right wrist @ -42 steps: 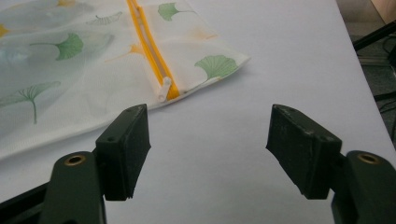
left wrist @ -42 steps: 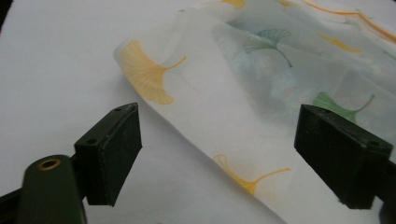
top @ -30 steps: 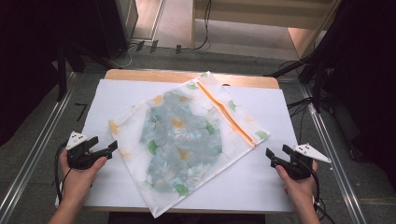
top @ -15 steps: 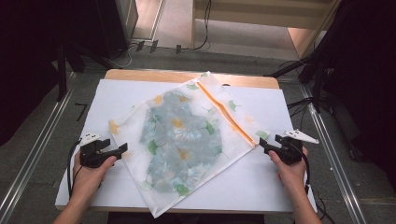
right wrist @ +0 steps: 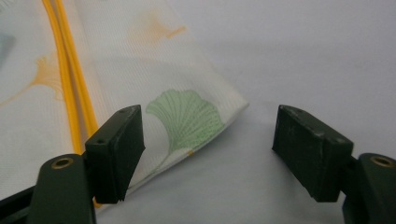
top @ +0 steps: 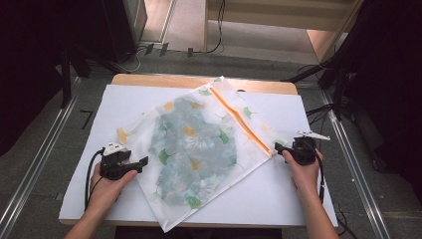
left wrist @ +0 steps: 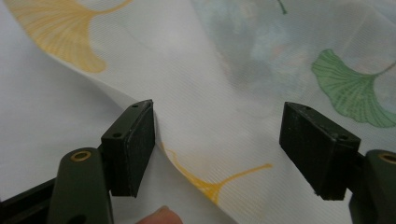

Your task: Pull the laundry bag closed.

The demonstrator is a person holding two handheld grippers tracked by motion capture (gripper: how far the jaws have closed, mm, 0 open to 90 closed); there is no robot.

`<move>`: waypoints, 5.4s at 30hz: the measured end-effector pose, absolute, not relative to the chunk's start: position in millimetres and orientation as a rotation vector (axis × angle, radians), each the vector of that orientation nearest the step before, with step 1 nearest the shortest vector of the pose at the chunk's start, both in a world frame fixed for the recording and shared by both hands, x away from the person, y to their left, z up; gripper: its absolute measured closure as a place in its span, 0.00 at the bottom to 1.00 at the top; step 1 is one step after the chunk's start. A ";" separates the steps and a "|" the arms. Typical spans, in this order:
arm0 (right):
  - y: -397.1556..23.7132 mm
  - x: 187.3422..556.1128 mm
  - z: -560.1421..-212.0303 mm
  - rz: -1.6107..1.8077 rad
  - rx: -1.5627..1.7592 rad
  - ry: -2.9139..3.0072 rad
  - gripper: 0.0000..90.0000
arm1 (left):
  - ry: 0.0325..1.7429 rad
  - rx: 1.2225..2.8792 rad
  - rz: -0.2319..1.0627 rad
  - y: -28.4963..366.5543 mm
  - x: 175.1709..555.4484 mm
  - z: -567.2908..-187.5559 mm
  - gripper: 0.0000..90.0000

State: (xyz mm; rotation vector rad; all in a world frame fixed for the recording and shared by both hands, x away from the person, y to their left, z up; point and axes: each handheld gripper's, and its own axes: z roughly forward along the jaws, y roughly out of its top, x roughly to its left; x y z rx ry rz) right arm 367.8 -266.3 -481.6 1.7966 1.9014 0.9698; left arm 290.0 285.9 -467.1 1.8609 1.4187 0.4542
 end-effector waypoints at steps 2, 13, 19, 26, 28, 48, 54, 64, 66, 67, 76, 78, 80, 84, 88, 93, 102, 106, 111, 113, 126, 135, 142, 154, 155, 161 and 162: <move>-265.5 369.6 -481.2 0.962 1.788 1.909 0.30 | 1.409 1.854 0.441 283.2 289.3 -467.2 0.30; -261.0 366.8 -482.1 0.968 1.731 1.932 0.86 | 1.302 1.972 0.478 255.7 287.3 -468.2 0.42; -258.0 366.1 -482.9 0.989 1.700 1.965 1.00 | 1.339 2.006 0.603 247.7 286.8 -467.1 0.74; -255.8 363.0 -482.4 1.010 1.660 1.989 1.00 | 1.343 1.980 0.496 257.8 290.1 -463.3 1.00; -255.6 361.2 -481.4 1.021 1.651 1.989 1.00 | 1.349 1.966 0.473 260.7 291.1 -463.0 1.00; -255.2 313.7 -468.5 1.076 1.574 2.043 1.00 | 1.380 1.956 0.441 282.0 318.4 -453.0 1.00; -255.7 292.9 -464.9 1.143 1.561 2.080 1.00 | 1.388 1.945 0.449 287.3 329.0 -450.8 1.00; -244.0 243.0 -475.5 1.182 1.506 2.195 1.00 | 1.413 1.896 0.511 289.1 336.7 -449.6 1.00; -242.0 235.4 -476.4 1.195 1.522 2.197 1.00 | 1.417 1.891 0.525 287.8 338.0 -450.1 1.00; -240.8 231.3 -476.7 1.200 1.529 2.208 1.00 | 1.419 1.891 0.529 287.6 338.7 -451.0 1.00; -229.4 204.2 -477.6 1.193 1.482 2.328 1.00 | 1.402 1.911 0.555 286.4 339.9 -454.9 1.00; -225.2 199.9 -478.0 1.164 1.470 2.357 1.00 | 1.402 1.898 0.541 288.6 340.1 -456.4 1.00; -225.8 199.7 -477.9 1.170 1.487 2.355 1.00 | 1.406 1.892 0.541 289.8 339.7 -456.7 1.00; -228.4 200.6 -478.9 1.179 1.511 2.352 1.00 | 1.405 1.897 0.544 291.4 339.2 -457.8 1.00; -226.6 197.7 -478.7 1.180 1.513 2.361 1.00 | 1.415 1.893 0.538 293.9 338.7 -458.1 1.00; -219.1 192.3 -477.0 1.150 1.453 2.404 1.00 | 1.427 1.891 0.547 296.1 338.6 -458.3 1.00; -221.4 194.1 -477.5 1.138 1.448 2.379 0.92 | 1.496 1.810 0.606 305.5 333.1 -460.3 0.65; -227.8 196.6 -476.5 1.148 1.489 2.320 0.70 | 1.536 1.755 0.655 310.5 321.0 -450.4 0.50; -238.7 198.3 -466.9 1.206 1.510 2.183 0.50 | 1.426 1.789 0.640 292.6 297.1 -433.8 0.49; -241.5 198.2 -463.6 1.220 1.504 2.149 0.49 | 1.362 1.807 0.587 281.0 290.8 -431.5 0.55; -222.8 198.6 -460.2 1.277 1.387 2.258 0.91 | 1.055 1.995 0.214 168.0 267.2 -445.1 0.97; -200.9 196.3 -467.1 1.291 1.302 2.406 0.94 | 0.907 2.092 0.097 109.1 248.7 -460.1 1.00; -193.6 194.5 -468.2 1.333 1.269 2.422 0.78 | 0.853 2.180 0.108 85.8 242.0 -474.5 1.00; -178.5 191.2 -479.1 1.105 1.169 2.438 0.48 | 0.859 2.135 0.068 87.6 243.4 -479.4 1.00; -178.6 190.6 -479.3 1.097 1.149 2.444 0.50 | 0.859 2.135 0.068 87.6 243.4 -479.4 1.00; -190.0 190.9 -477.6 1.155 1.161 2.485 0.70 | 0.869 2.131 0.045 88.7 244.6 -479.6 1.00; -192.3 191.0 -477.4 1.160 1.166 2.489 0.73 | 0.869 2.131 0.046 88.8 244.6 -479.6 1.00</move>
